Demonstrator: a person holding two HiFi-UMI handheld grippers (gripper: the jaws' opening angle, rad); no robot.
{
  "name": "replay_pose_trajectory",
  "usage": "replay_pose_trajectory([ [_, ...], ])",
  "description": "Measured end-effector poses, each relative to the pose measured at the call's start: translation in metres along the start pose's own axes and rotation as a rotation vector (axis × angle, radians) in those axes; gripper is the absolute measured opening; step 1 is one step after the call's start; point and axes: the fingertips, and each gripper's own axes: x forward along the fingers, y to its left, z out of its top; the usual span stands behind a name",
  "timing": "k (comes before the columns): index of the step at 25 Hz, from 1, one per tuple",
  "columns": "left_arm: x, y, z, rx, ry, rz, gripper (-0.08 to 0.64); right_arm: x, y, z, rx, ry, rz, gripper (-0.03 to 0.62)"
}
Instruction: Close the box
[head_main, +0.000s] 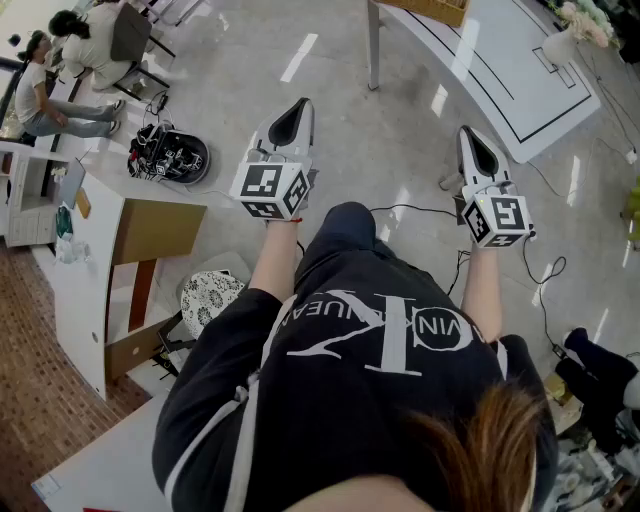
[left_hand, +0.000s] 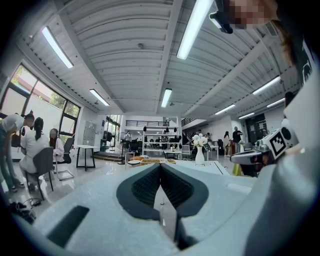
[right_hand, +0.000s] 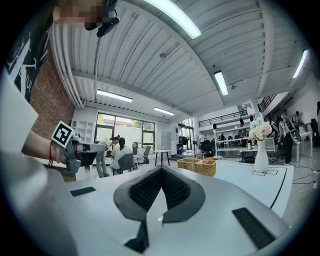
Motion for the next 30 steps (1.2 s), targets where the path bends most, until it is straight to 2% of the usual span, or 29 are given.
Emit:
replay_pose_trajectory([
  [13,0.013,0.002,0.004,-0.007,-0.025,-0.002,0.008,0.006,-0.014,0.005,0.003,-0.026,-0.019,-0.003],
  [22,0.028,0.018,-0.013,-0.061,-0.003,-0.008,0.008,0.021,-0.012,-0.012,0.029,0.032,-0.012,-0.002],
  [25,0.052,0.020,-0.018,-0.065,-0.002,-0.031,0.008,0.034,-0.024,-0.017,0.019,0.053,-0.022,0.058],
  [30,0.108,0.029,-0.022,-0.081,0.001,-0.092,0.008,0.065,-0.052,-0.017,0.026,0.057,-0.069,0.095],
])
